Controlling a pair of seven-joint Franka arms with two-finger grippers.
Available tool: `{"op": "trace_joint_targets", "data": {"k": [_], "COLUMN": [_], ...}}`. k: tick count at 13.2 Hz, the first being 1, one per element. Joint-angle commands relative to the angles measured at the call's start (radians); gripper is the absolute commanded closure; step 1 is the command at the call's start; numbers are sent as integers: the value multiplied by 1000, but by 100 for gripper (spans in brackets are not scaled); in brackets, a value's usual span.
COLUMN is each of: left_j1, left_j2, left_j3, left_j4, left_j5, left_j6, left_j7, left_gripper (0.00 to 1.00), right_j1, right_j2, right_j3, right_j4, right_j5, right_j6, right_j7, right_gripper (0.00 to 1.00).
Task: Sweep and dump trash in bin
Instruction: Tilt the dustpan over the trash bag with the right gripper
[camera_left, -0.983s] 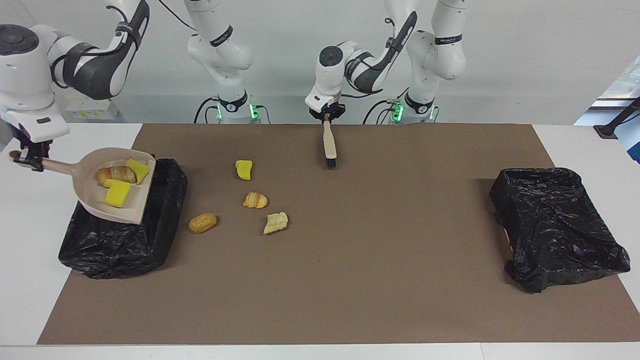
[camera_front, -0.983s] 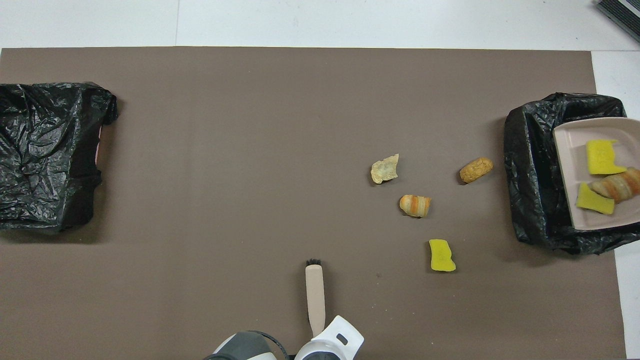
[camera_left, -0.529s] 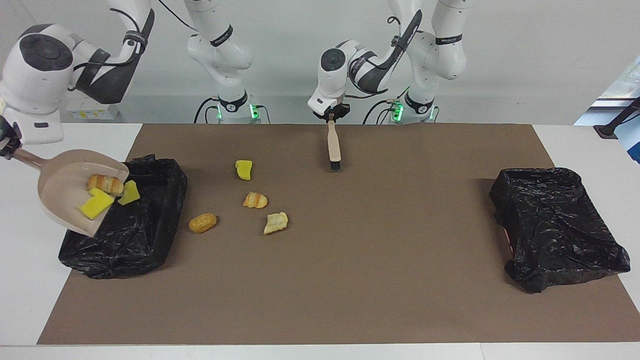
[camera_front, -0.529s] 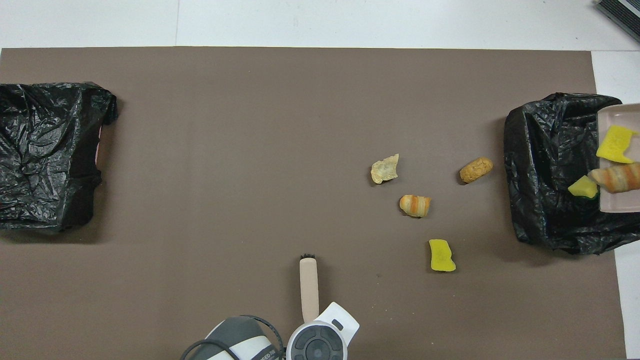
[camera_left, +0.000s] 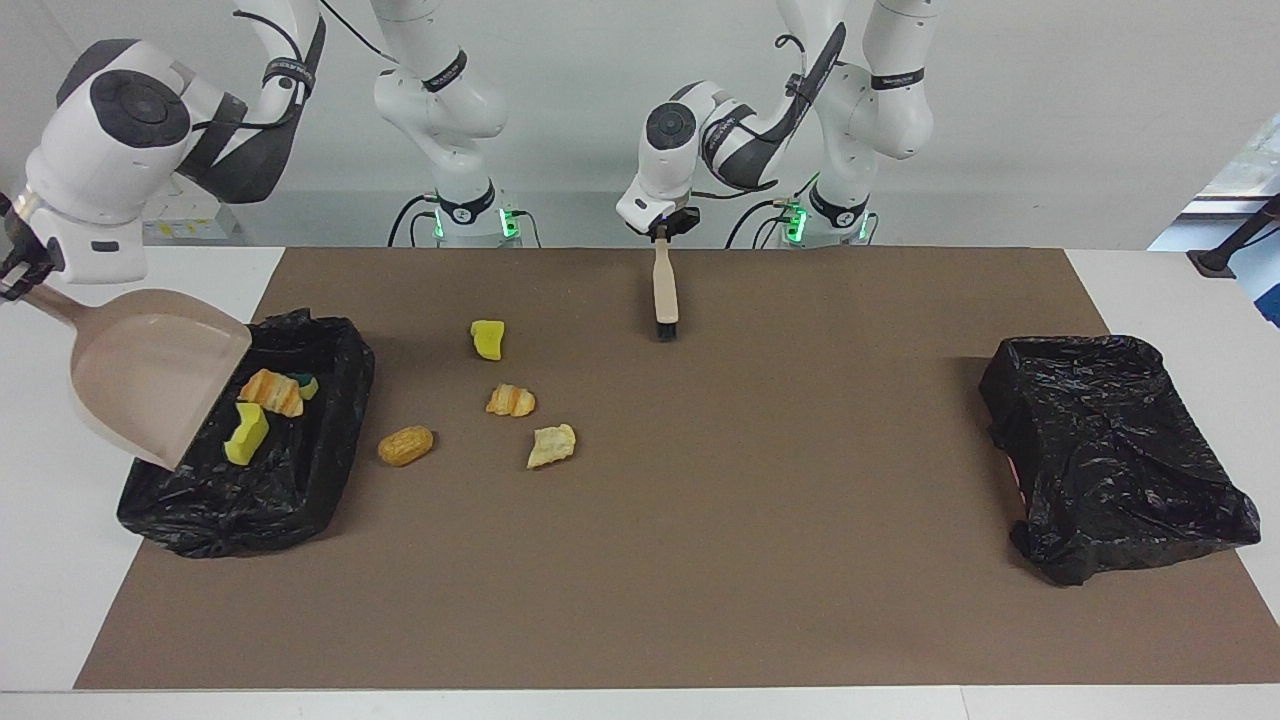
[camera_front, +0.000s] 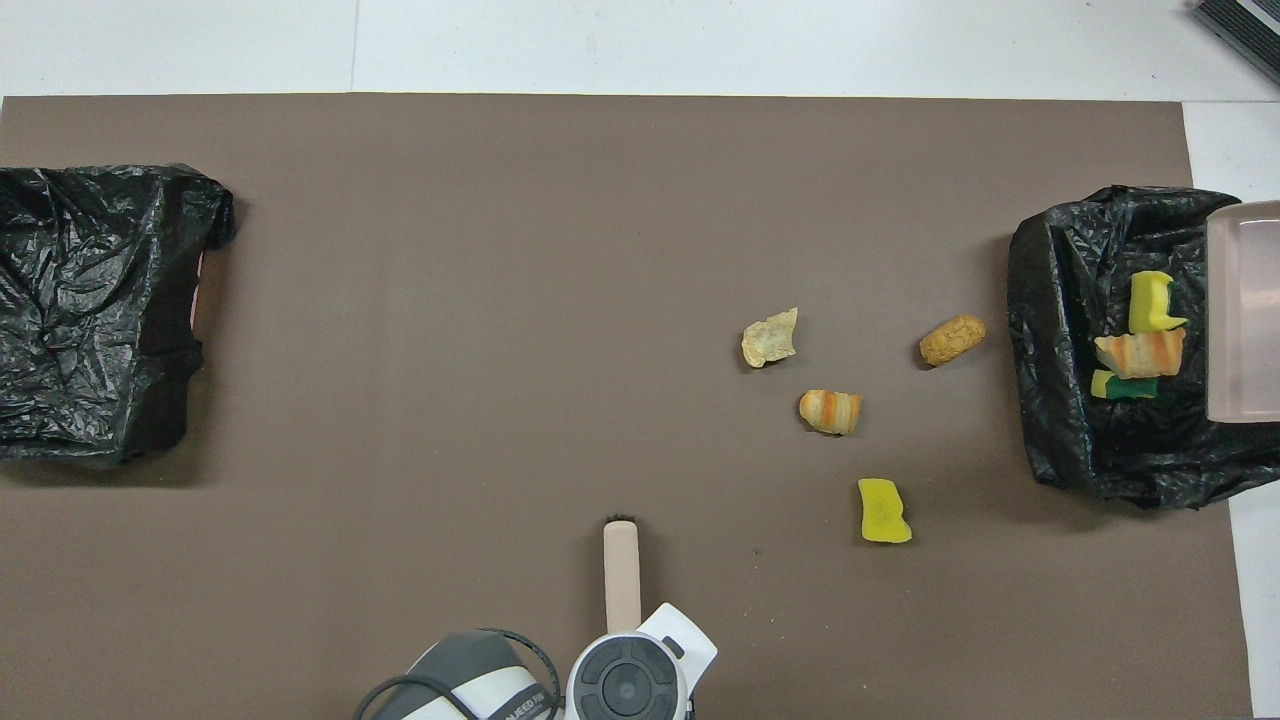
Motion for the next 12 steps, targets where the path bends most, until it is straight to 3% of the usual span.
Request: {"op": "trace_joint_targets", "data": {"k": [1, 2, 4, 6, 12], "left_j1": [21, 26, 55, 69, 139], "left_j2": [1, 1, 13, 16, 16], "left_j3": [-5, -4, -5, -2, 2], "left_j4": [9, 14, 37, 60, 121], "left_j5": [-31, -31, -30, -30, 42], "left_j6": [-42, -63, -97, -117, -159], "left_j7": [26, 26, 29, 39, 114], "left_gripper": [100, 100, 79, 77, 41], "right_j1": [-8, -8, -8, -8, -8], "right_j2": [-42, -52, -75, -76, -90], "right_j3": [19, 25, 28, 29, 28], "right_j4": [-24, -23, -21, -21, -44], "right_j5": [-11, -6, 118, 172, 442], "right_j6": [9, 2, -20, -38, -40], "right_j7": [-53, -56, -45, -45, -32], "right_gripper": [100, 100, 100, 100, 100]}}
